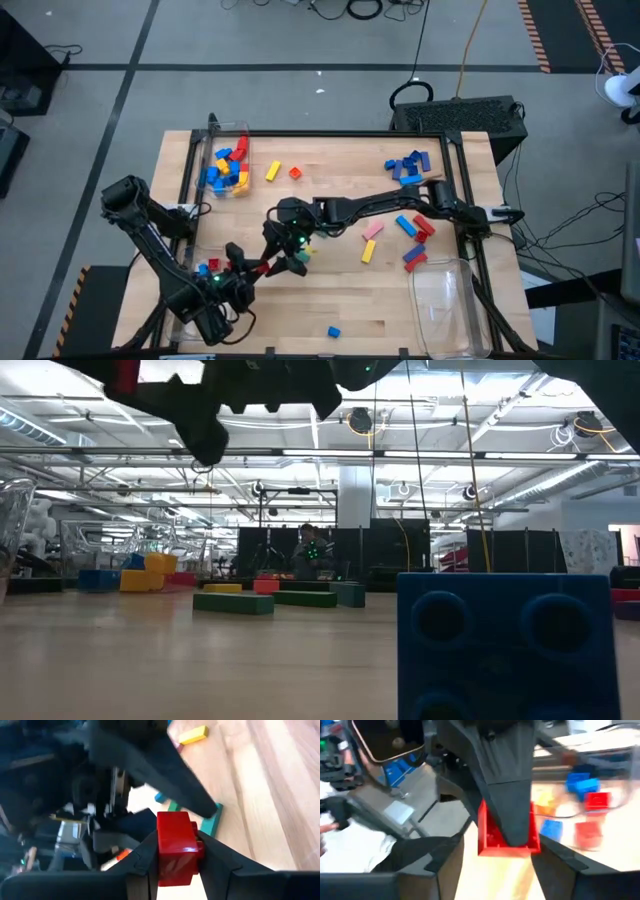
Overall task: Sort blocks by size
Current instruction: Put the red four stud game piece into the bottom left transparent bin
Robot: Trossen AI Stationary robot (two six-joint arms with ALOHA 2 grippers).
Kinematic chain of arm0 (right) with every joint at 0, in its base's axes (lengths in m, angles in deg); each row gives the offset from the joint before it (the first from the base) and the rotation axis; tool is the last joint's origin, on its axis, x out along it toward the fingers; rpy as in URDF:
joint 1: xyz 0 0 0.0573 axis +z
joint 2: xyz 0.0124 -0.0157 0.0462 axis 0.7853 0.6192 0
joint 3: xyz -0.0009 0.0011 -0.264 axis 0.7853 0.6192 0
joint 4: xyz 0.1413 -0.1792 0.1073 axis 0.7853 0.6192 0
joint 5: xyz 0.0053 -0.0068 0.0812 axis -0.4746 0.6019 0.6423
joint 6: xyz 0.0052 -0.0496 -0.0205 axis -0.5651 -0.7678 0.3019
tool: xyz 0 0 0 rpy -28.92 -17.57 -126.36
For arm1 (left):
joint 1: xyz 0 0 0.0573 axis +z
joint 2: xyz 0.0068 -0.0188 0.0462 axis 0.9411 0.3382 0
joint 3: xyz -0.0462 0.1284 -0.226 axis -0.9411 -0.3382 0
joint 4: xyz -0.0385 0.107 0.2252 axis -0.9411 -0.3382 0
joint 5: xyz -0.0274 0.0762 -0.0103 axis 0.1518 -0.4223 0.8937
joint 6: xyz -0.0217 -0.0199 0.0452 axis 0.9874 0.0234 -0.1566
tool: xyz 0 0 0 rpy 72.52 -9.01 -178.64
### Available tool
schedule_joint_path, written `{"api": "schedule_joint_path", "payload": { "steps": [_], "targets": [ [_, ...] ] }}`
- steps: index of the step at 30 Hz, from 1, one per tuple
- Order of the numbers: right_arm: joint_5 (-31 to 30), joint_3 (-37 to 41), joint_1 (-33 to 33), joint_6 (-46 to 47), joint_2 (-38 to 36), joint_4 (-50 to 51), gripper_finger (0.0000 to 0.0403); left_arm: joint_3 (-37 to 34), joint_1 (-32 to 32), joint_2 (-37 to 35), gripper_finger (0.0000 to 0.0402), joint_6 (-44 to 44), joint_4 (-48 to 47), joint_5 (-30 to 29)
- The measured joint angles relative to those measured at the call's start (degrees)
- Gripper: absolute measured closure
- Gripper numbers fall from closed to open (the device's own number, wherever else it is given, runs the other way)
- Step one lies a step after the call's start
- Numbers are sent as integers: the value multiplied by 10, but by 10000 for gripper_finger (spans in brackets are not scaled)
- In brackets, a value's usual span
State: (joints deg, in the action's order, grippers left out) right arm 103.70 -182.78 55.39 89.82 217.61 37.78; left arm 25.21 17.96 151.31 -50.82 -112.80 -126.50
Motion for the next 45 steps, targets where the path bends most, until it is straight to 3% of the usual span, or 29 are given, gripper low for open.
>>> {"api": "schedule_joint_path", "payload": {
  "steps": [3, 8, 10, 16, 21, 29, 37, 42, 45],
  "targets": [
    [-49, 0, -7, -17, -19, 55, 177, 1, -1, -1, 295, 95, -54, 32],
    [-255, 0, -6, -94, -43, 193, 169, 36, -4, -3, 301, 271, -162, 121],
    [-292, 0, -6, -109, -41, 234, 168, 54, -4, -3, 300, 323, -202, 177],
    [-293, 30, -5, -118, -41, 243, 168, 80, -26, -5, 298, 426, -269, 322],
    [-290, 74, -5, -107, -38, 224, 168, 74, -68, -6, 298, 493, -269, 376],
    [-261, 118, -5, -92, -38, 205, 167, 34, -125, -6, 297, 606, -260, 388],
    [-261, 119, 0, -94, -53, 209, 167, -28, -130, -6, 291, 613, -161, 389],
    [-271, 119, 0, -111, -94, 239, 167, -41, -130, -12, 243, 641, -162, 384],
    [-312, 119, 0, -130, -123, 282, 167, -46, -130, -19, 201, 647, -161, 370]
  ]
}}
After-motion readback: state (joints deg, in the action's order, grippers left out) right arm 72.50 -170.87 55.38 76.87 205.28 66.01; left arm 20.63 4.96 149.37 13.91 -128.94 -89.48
